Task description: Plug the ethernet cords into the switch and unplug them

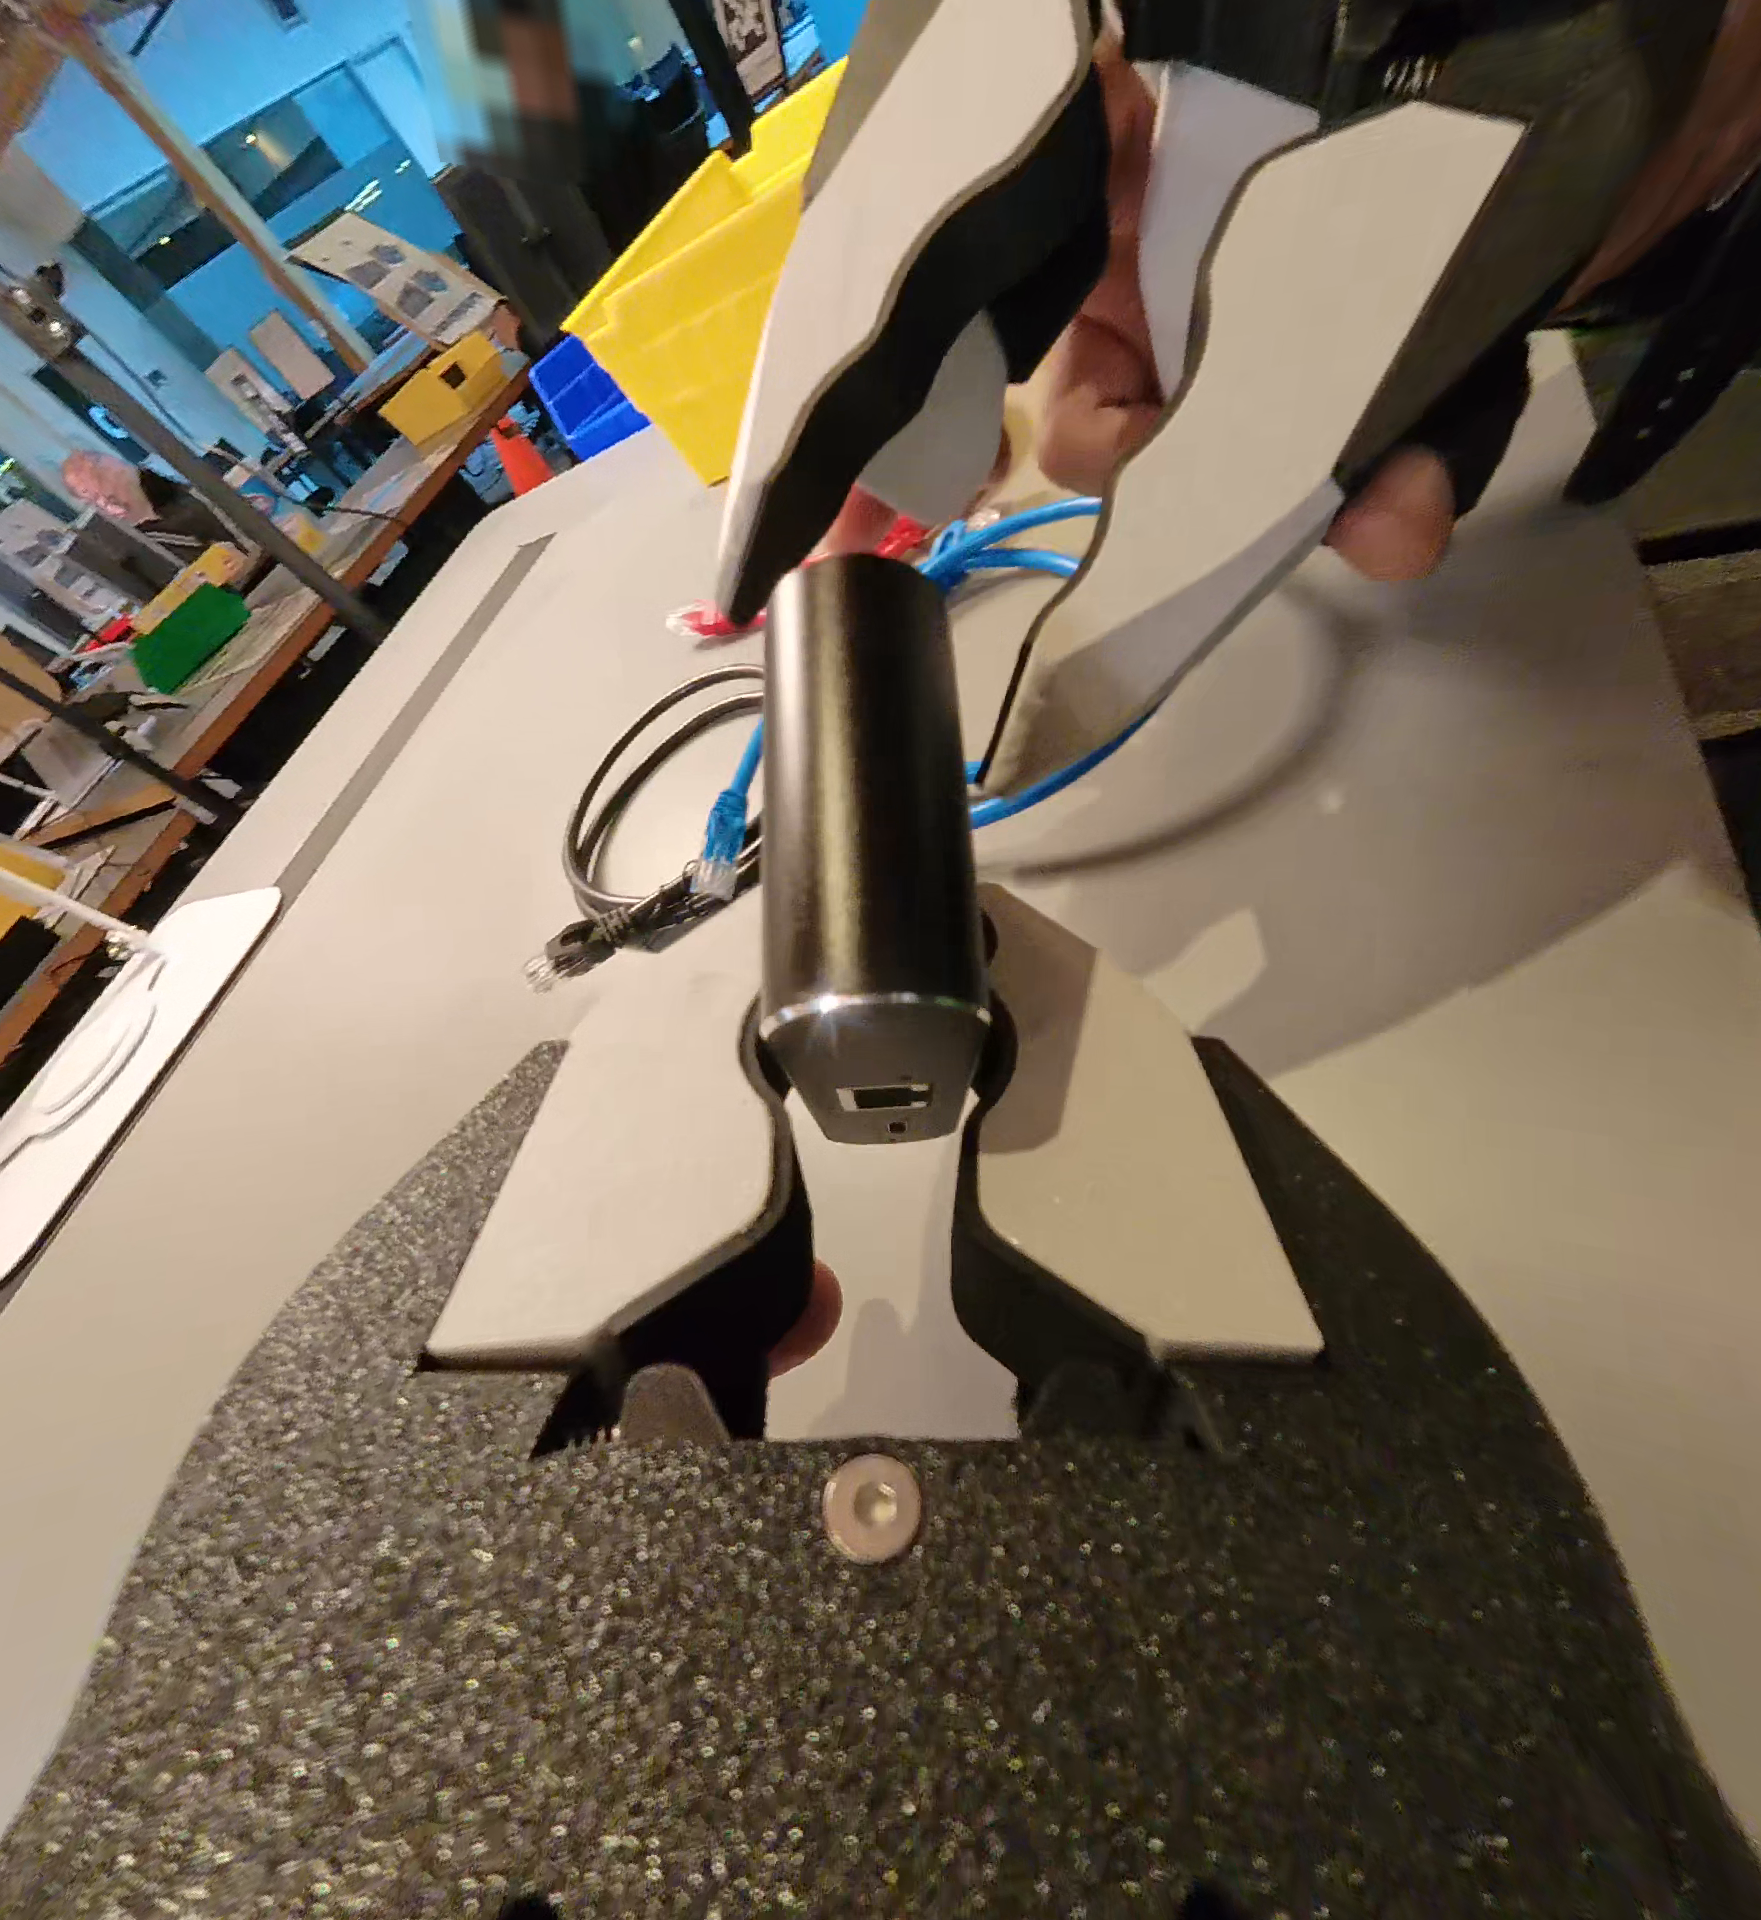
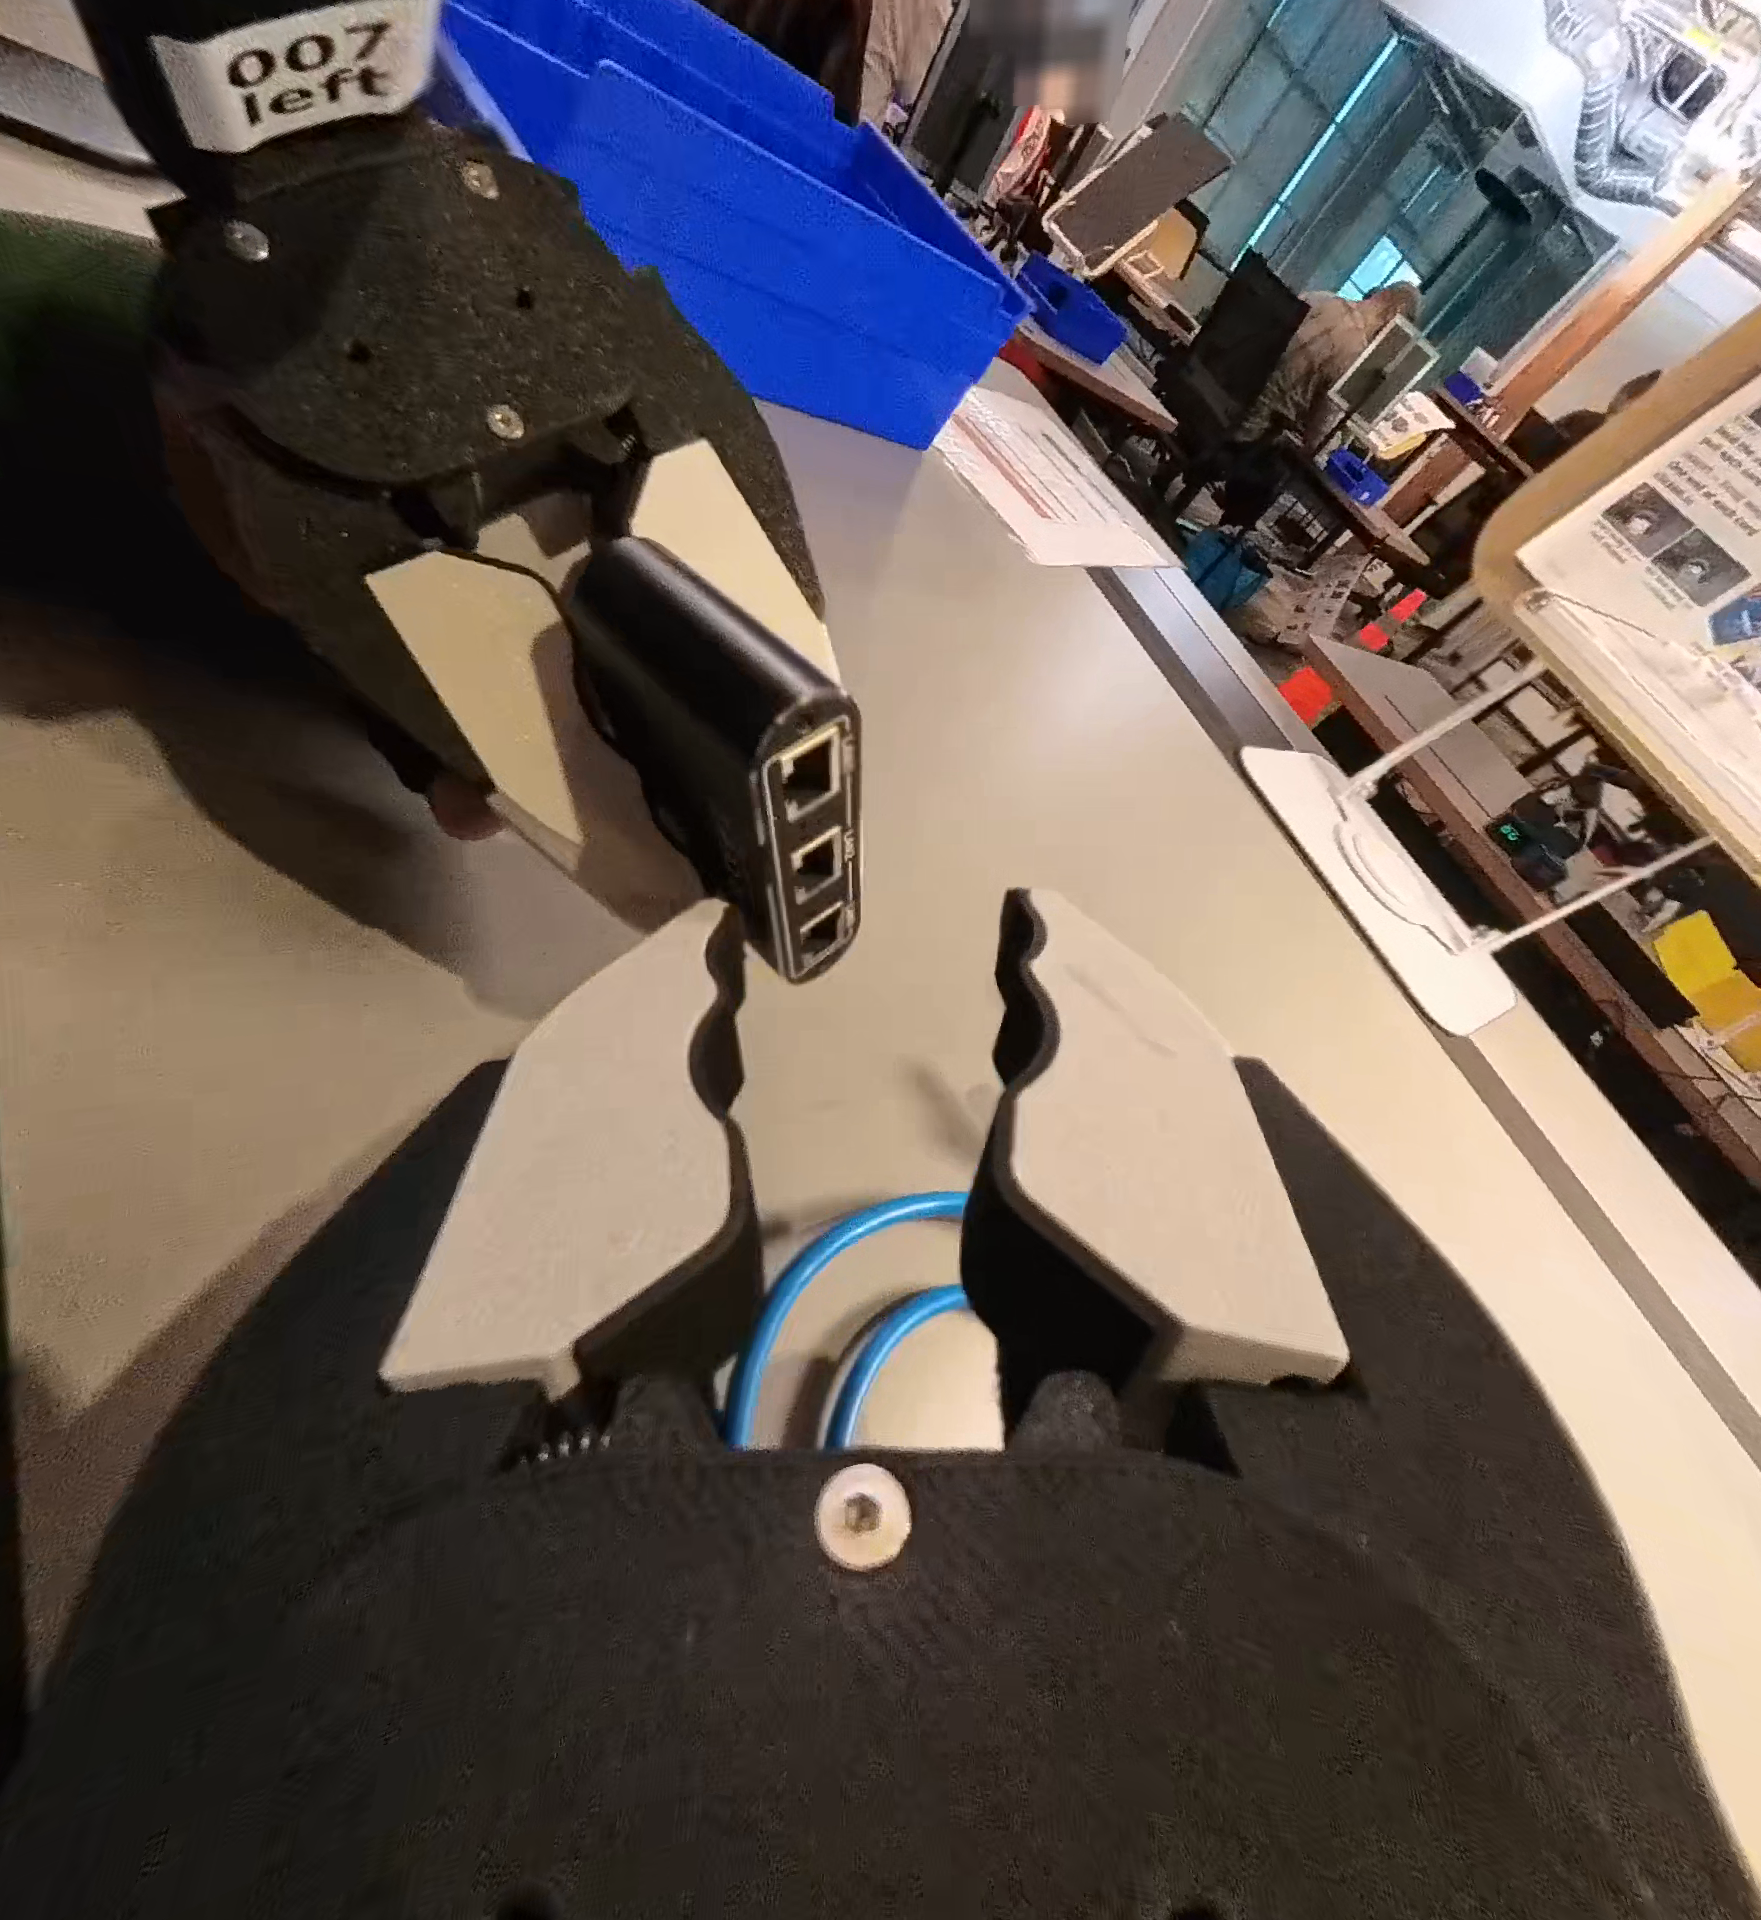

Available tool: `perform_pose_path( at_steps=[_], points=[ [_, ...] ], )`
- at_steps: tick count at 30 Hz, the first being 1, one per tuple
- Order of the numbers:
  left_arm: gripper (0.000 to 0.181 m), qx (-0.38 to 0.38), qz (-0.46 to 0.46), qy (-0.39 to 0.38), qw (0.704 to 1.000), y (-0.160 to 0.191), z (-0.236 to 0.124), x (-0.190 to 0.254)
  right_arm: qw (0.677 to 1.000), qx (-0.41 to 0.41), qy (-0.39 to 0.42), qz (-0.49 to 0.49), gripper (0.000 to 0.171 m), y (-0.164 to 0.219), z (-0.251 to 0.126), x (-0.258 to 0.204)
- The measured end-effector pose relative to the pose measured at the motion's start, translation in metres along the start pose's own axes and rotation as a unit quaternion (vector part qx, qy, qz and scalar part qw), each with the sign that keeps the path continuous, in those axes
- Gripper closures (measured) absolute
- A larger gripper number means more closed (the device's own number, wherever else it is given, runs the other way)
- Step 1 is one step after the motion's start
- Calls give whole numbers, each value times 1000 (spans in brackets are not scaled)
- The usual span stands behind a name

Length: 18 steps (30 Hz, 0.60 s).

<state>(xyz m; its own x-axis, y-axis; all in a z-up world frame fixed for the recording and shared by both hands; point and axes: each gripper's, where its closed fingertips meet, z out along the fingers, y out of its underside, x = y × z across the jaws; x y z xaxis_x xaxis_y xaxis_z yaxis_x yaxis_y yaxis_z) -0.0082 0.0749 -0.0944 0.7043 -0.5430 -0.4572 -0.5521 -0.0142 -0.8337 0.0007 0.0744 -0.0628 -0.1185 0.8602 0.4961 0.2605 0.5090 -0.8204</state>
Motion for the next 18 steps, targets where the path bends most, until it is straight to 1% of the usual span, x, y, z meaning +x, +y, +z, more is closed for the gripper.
perform_pose_path(
  at_steps=[7, 18],
  points=[
    [153, 16, 8, 30, 999, -6, -1, 11, 999, 4, -26, -28, 124, -7, 5, -17],
    [153, 16, 27, 47, 998, -7, 0, 19, 999, 10, -37, -35, 126, -9, 3, -23]
  ],
)
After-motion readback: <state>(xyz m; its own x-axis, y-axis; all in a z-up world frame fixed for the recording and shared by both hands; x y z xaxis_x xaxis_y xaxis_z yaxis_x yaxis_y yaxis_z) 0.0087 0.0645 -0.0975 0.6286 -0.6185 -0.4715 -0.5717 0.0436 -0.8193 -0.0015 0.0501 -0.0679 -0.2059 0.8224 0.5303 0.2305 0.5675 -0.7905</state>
